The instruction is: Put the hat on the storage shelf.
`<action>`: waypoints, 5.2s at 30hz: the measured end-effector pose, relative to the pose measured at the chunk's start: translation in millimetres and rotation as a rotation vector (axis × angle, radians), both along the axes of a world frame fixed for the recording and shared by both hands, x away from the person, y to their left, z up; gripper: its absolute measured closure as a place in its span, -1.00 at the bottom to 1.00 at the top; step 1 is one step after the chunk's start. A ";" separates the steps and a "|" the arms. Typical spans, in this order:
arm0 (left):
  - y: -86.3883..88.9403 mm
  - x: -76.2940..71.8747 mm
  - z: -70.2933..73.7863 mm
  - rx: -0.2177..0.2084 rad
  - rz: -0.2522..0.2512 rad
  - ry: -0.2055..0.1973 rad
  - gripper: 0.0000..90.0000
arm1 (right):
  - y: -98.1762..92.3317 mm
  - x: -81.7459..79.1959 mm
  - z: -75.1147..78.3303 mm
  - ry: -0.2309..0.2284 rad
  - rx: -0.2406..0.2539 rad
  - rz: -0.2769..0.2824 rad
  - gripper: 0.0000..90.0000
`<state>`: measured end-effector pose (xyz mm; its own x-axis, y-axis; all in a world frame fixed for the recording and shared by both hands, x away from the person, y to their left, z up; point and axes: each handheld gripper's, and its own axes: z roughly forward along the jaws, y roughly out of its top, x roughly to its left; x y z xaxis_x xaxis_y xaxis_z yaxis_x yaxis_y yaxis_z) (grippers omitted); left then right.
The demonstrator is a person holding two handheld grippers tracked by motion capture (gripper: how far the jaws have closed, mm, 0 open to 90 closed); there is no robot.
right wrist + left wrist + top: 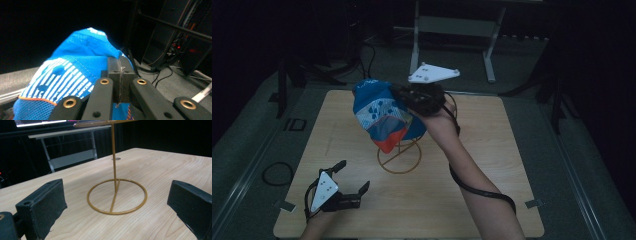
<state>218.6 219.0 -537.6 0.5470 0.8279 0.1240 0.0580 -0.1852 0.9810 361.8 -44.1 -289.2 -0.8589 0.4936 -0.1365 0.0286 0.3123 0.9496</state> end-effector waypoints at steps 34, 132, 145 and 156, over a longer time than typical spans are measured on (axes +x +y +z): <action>3.3 3.4 -7.6 -0.030 0.006 0.033 -0.96 | -28.8 26.8 -61.3 0.152 -0.032 -0.049 0.98; 3.0 7.7 -20.1 -0.024 -0.031 0.097 -0.96 | -131.8 -49.4 -242.4 0.247 -0.070 0.037 -0.70; 2.9 9.3 -22.2 -0.027 -0.028 0.112 -0.96 | -158.9 -55.9 -262.2 0.263 -0.118 0.014 -0.69; 4.5 9.3 -22.8 -0.034 -0.022 0.114 -0.96 | -180.3 -53.6 -272.4 0.264 -0.116 -0.030 -0.69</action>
